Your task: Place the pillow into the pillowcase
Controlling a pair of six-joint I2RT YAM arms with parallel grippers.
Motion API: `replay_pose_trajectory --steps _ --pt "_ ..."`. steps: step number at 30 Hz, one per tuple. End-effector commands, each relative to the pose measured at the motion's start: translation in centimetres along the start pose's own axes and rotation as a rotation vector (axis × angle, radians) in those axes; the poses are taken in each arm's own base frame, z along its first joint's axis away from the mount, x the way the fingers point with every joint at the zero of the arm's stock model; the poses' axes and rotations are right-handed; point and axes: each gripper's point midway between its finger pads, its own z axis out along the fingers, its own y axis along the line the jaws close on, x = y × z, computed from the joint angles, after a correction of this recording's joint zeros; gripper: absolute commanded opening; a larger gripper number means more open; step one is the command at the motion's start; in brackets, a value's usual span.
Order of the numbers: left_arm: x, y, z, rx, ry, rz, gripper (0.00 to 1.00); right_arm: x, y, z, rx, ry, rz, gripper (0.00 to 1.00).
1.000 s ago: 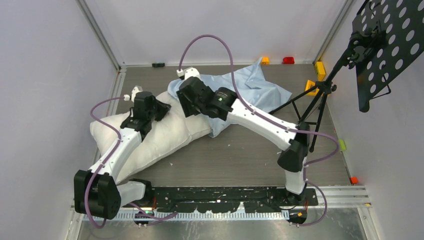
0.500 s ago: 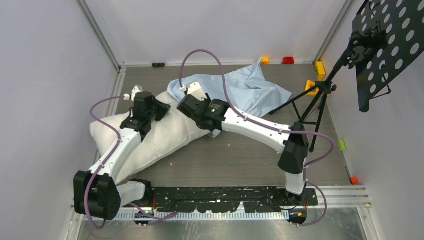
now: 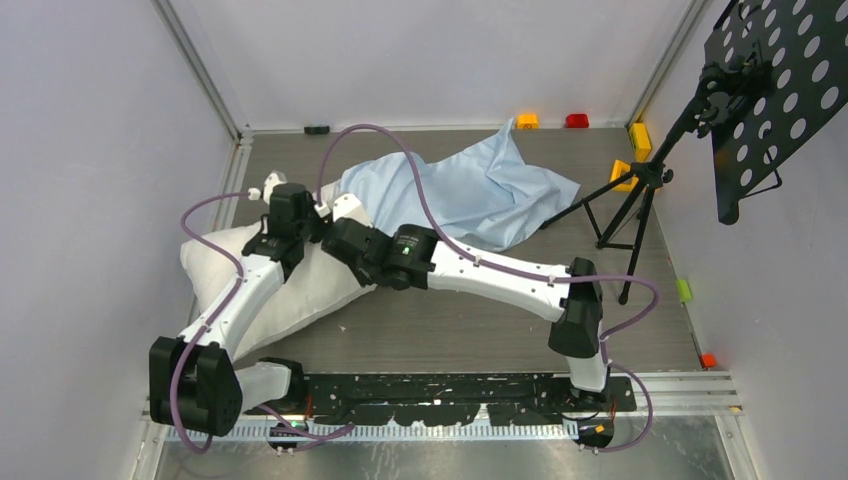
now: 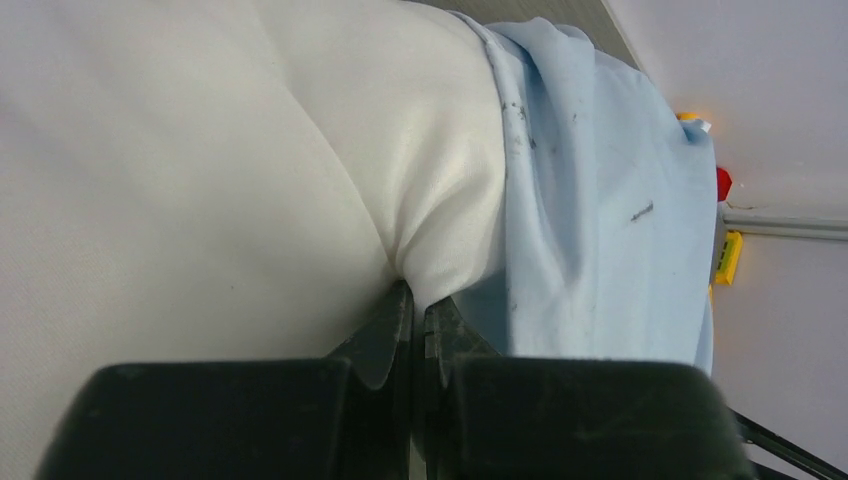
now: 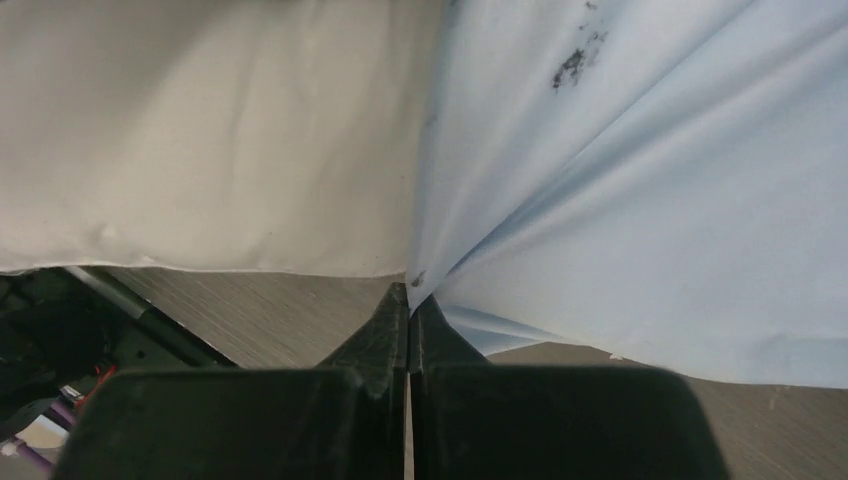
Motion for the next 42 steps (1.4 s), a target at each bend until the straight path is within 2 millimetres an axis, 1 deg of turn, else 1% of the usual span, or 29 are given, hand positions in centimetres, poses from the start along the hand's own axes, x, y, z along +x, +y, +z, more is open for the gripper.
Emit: replay_pose_trajectory --steps 1,3,5,7,8,9,11,12,13,15,16,18,19,20,21,23,25,27,29,31,33,35,36,38,39,42 --pt "1.0 3.1 0.2 -0.101 0.001 0.049 0.0 -2.6 -2.3 0.7 -0.113 -0.032 0.216 0.0" --pt "1.3 2.6 -0.5 -0.085 0.003 0.069 0.0 -3.0 -3.6 1.5 -0.114 -0.034 0.248 0.0" --pt "2.0 1.7 -1.5 -0.059 0.009 0.097 0.0 -3.9 -5.0 2.1 -0.111 -0.042 0.283 0.0" --pt "3.1 -0.2 -2.6 -0.015 -0.007 0.141 0.0 -4.9 -6.7 3.2 -0.095 -0.05 0.324 0.0" --pt "3.5 -1.3 -3.0 0.011 -0.015 0.164 0.0 -5.5 -8.3 4.1 -0.079 -0.051 0.354 0.0" --pt "3.8 -2.2 -3.1 0.026 -0.014 0.183 0.0 -6.4 -9.5 4.6 -0.069 -0.062 0.382 0.0" --pt "4.1 -3.3 -2.6 0.034 0.011 0.204 0.0 -7.3 -12.1 6.1 -0.036 -0.067 0.435 0.0" --pt "4.5 -3.5 -2.0 0.026 0.036 0.228 0.0 -7.4 -13.2 7.1 -0.024 -0.056 0.461 0.0" --pt "4.6 -4.4 -1.8 0.041 0.059 0.256 0.0 -7.8 -14.1 7.7 -0.012 -0.058 0.481 0.0" --pt "4.9 -5.8 -1.8 0.064 0.118 0.311 0.09 -7.9 -15.3 8.2 0.008 -0.048 0.494 0.0" --pt "4.9 -6.4 -2.2 0.075 0.136 0.333 0.17 -8.1 -15.4 8.1 0.007 -0.047 0.492 0.0" --pt "4.3 -7.2 -3.4 0.09 0.143 0.374 0.38 -8.1 -15.0 7.4 -0.012 -0.057 0.488 0.0" --pt "3.5 -7.8 -4.4 0.104 0.134 0.398 0.49 -7.8 -15.1 7.2 -0.011 -0.059 0.486 0.0" --pt "3.0 -7.7 -5.6 0.101 0.135 0.43 0.66 -7.6 -15.1 6.5 -0.006 -0.064 0.485 0.01" --pt "2.3 -7.7 -6.8 0.097 0.132 0.465 0.74 -7.2 -15.2 6.1 0.007 -0.063 0.48 0.0" --pt "1.6 -6.3 -9.4 0.053 0.157 0.545 0.8 -6.6 -15.5 4.9 0.032 -0.07 0.47 0.0" --pt "1.0 -4.9 -11.7 0.014 0.175 0.622 0.82 -6.0 -15.3 3.7 0.04 -0.077 0.461 0.0" --pt "1.0 -2.9 -13.7 -0.033 0.197 0.703 0.83 -5.6 -15.2 2.6 0.045 -0.085 0.457 0.01" --pt "1.7 -0.5 -14.9 -0.089 0.234 0.757 0.85 -5.3 -15.1 1.4 0.042 -0.098 0.455 0.03" --pt "3.2 1.5 -15.1 -0.116 0.288 0.775 0.86 -5.1 -14.8 0.4 0.042 -0.106 0.441 0.06" --pt "4.4 2.9 -14.5 -0.142 0.313 0.776 0.86 -4.7 -14.2 -0.4 0.047 -0.107 0.423 0.11" --pt "5.6 3.8 -13.3 -0.157 0.337 0.766 0.85 -4.0 -13.3 -1.1 0.056 -0.106 0.399 0.2" --pt "6.0 3.9 -12.7 -0.162 0.342 0.758 0.82 -3.5 -12.9 -1.4 0.067 -0.105 0.384 0.27" --pt "6.6 3.8 -11.4 -0.17 0.346 0.744 0.63 -2.2 -12.2 -1.8 0.085 -0.098 0.375 0.39" --pt "6.8 3.7 -10.8 -0.176 0.347 0.739 0.54 -1.4 -12.0 -1.9 0.103 -0.097 0.373 0.42" --pt "7.2 3.2 -9.9 -0.172 0.352 0.721 0.21 1.1 -12.1 -1.7 0.156 -0.09 0.379 0.5"
